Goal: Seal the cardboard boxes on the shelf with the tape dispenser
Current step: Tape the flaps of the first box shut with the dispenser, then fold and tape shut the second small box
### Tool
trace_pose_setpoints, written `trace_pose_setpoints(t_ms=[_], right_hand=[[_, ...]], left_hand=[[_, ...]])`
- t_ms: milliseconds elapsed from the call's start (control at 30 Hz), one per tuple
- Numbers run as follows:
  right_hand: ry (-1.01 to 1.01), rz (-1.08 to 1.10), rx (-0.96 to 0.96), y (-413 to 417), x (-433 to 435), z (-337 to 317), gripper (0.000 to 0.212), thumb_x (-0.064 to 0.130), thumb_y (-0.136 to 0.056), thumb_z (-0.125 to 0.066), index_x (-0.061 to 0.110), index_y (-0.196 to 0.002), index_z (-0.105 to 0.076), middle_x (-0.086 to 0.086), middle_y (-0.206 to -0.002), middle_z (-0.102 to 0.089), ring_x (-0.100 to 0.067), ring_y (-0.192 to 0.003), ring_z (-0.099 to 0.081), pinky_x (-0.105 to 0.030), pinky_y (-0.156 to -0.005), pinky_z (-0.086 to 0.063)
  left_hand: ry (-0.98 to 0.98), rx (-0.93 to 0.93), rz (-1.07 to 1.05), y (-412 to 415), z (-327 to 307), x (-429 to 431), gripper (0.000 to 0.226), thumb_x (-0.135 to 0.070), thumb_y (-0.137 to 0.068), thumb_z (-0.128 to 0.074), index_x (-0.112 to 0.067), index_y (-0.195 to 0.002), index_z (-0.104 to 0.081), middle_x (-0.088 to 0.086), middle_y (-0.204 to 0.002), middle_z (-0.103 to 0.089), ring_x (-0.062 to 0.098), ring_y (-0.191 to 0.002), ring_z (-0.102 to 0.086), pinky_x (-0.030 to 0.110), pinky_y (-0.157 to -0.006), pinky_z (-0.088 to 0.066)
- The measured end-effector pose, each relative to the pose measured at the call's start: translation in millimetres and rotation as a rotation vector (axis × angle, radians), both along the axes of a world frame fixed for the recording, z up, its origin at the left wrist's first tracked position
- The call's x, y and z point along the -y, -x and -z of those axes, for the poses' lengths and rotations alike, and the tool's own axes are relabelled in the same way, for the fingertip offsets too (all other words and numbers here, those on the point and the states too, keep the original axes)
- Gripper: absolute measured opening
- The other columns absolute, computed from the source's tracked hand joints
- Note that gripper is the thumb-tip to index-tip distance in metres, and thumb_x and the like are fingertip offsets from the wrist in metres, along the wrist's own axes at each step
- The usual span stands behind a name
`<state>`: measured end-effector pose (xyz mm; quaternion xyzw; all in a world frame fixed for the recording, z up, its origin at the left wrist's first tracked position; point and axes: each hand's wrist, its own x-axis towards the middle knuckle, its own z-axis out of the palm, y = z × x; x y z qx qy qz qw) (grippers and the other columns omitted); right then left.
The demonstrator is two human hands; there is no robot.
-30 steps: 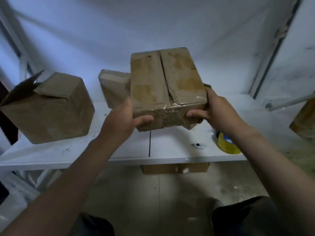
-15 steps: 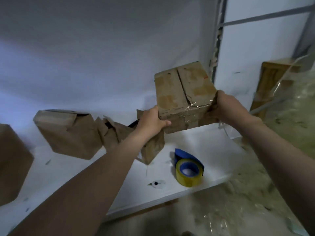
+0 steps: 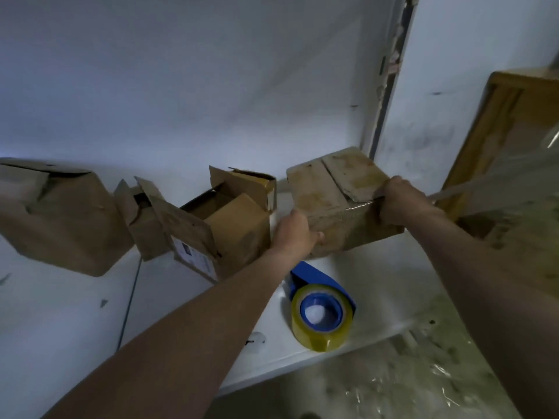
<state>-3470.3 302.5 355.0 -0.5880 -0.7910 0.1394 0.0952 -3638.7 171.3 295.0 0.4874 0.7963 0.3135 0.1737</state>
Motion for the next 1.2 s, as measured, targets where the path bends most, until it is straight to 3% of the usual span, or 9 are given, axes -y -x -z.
trace_pose_setpoints(t_ms=[133,233,333,433,600,767,900,1133,1200], right_hand=[[0.035,-0.007,-0.008,20.6,10.5,34.3,0.092,0.008,-0.096,-0.055,0.023,-0.160,0.009,-0.014,-0.165,-0.006,-0.046,-0.147,-0.023,-0.062,-0.118,-0.024],[0.050,-0.108,0.042,33.0,17.3,49.5,0.084,0.010,-0.102,-0.046,0.020,-0.160,0.013,-0.028,-0.161,-0.020,-0.046,-0.141,-0.035,-0.056,-0.117,-0.028],[0.100,-0.163,0.163,37.4,21.0,58.3,0.093,0.014,-0.098,-0.055,0.021,-0.158,0.016,-0.025,-0.165,-0.008,-0.049,-0.149,-0.015,-0.058,-0.119,-0.024],[0.115,-0.169,0.214,39.9,29.0,55.8,0.097,0.017,-0.095,-0.063,0.020,-0.160,0.009,-0.015,-0.167,0.010,-0.051,-0.150,0.000,-0.061,-0.119,-0.022],[0.028,-0.217,0.187,43.6,61.9,33.8,0.082,0.029,-0.094,-0.062,0.026,-0.157,-0.009,-0.013,-0.167,0.001,-0.047,-0.150,-0.010,-0.061,-0.114,-0.030],[-0.047,-0.259,0.201,52.7,109.9,4.3,0.081,0.040,-0.085,-0.071,0.024,-0.149,-0.024,-0.014,-0.157,-0.023,-0.047,-0.143,-0.026,-0.060,-0.109,-0.038],[-0.180,-0.401,0.133,74.1,163.6,-14.1,0.052,0.018,-0.094,-0.056,0.020,-0.145,-0.043,-0.012,-0.135,-0.056,-0.032,-0.117,-0.057,-0.041,-0.095,-0.049],[-0.145,-0.670,-0.072,151.5,235.5,-2.6,0.025,0.010,-0.094,-0.059,0.016,-0.112,-0.076,-0.006,-0.120,-0.066,-0.029,-0.124,-0.051,-0.035,-0.097,-0.046],[-0.151,-0.669,-0.107,176.7,241.4,10.6,0.018,0.015,-0.092,-0.062,0.023,-0.095,-0.077,0.003,-0.106,-0.067,-0.023,-0.118,-0.053,-0.025,-0.084,-0.045]], left_hand=[[0.038,-0.065,0.059,-4.9,14.3,-11.8,0.026,-0.027,-0.098,-0.059,-0.011,-0.119,-0.054,0.008,-0.110,-0.064,0.028,-0.100,-0.063,0.041,-0.082,-0.053],[0.092,-0.141,0.128,-6.4,9.6,-10.9,0.028,-0.020,-0.095,-0.059,-0.010,-0.121,-0.052,0.011,-0.112,-0.062,0.033,-0.100,-0.061,0.042,-0.083,-0.053],[0.125,-0.242,0.194,0.2,6.1,6.3,0.035,-0.023,-0.091,-0.064,-0.015,-0.122,-0.051,0.009,-0.114,-0.060,0.032,-0.101,-0.061,0.044,-0.083,-0.053],[0.167,-0.361,0.242,8.4,-3.1,31.1,0.050,-0.027,-0.093,-0.066,-0.013,-0.136,-0.045,0.011,-0.131,-0.054,0.034,-0.116,-0.055,0.049,-0.091,-0.051],[0.130,-0.432,0.278,10.8,-38.3,84.3,0.059,-0.029,-0.095,-0.064,-0.015,-0.146,-0.038,0.009,-0.144,-0.045,0.032,-0.131,-0.044,0.048,-0.099,-0.048],[-0.001,-0.537,0.256,21.2,-73.7,145.4,0.065,-0.032,-0.095,-0.064,-0.022,-0.152,-0.035,0.001,-0.155,-0.037,0.026,-0.140,-0.036,0.044,-0.102,-0.045],[-0.056,-0.590,0.145,62.2,-85.1,196.5,0.062,-0.029,-0.091,-0.064,-0.024,-0.148,-0.041,0.000,-0.150,-0.043,0.026,-0.132,-0.046,0.044,-0.095,-0.050],[-0.006,-0.287,-0.143,135.4,-50.6,305.4,0.055,-0.024,-0.089,-0.066,-0.012,-0.140,-0.051,0.009,-0.141,-0.050,0.028,-0.128,-0.051,0.035,-0.098,-0.045],[0.063,-0.247,-0.216,146.6,-38.0,332.2,0.067,-0.029,-0.089,-0.067,-0.019,-0.149,-0.041,0.004,-0.153,-0.040,0.026,-0.137,-0.043,0.039,-0.108,-0.040]])
